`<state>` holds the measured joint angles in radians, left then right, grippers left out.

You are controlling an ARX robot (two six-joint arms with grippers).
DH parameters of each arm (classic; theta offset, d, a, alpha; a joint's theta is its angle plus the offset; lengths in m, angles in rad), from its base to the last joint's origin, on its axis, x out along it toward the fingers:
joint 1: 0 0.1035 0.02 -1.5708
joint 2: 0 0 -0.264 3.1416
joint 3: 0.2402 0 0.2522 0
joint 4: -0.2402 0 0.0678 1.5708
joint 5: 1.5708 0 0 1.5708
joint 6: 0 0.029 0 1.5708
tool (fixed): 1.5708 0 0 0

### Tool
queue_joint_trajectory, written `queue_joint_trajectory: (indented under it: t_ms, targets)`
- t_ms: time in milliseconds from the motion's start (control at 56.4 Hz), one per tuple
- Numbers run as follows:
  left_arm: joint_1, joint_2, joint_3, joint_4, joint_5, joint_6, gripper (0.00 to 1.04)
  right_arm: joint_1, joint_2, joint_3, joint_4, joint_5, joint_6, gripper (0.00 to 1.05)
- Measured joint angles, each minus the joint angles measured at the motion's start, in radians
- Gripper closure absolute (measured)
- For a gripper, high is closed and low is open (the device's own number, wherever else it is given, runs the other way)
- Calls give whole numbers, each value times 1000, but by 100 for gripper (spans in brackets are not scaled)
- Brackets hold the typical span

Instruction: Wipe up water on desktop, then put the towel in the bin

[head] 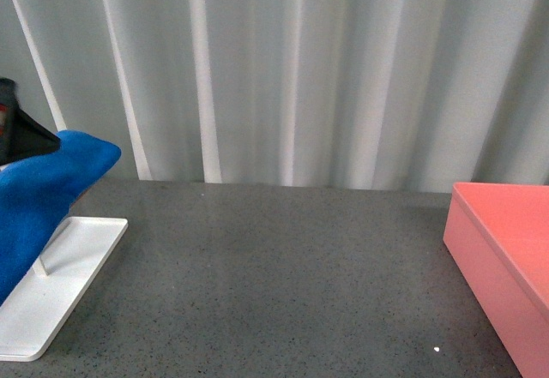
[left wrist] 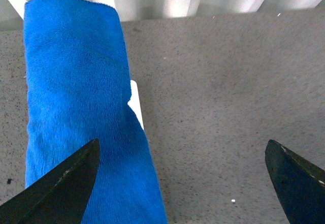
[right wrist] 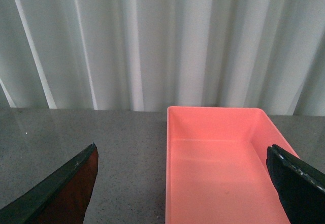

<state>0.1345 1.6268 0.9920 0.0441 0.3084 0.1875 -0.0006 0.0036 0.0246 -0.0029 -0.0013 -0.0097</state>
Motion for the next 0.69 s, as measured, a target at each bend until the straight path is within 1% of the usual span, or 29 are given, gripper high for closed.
queue_joint_trajectory:
  t_ms: [35, 195, 355, 426, 550, 692]
  targets:
    - [0, 50, 52, -34, -2, 16, 7, 0, 0, 0, 0, 0, 0, 7]
    - [24, 248, 296, -193, -81, 108, 7, 0, 0, 0, 0, 0, 0, 7]
    - [62, 349, 436, -226, -140, 154, 7, 0, 0, 0, 0, 0, 0, 7]
    - [72, 377, 477, -234, -160, 156, 7, 0, 0, 0, 0, 0, 0, 7]
    - [71, 401, 497, -250, -161, 151, 7, 0, 0, 0, 0, 0, 0, 7]
    - [57, 408, 492, -293, -132, 113, 7, 0, 0, 0, 0, 0, 0, 7]
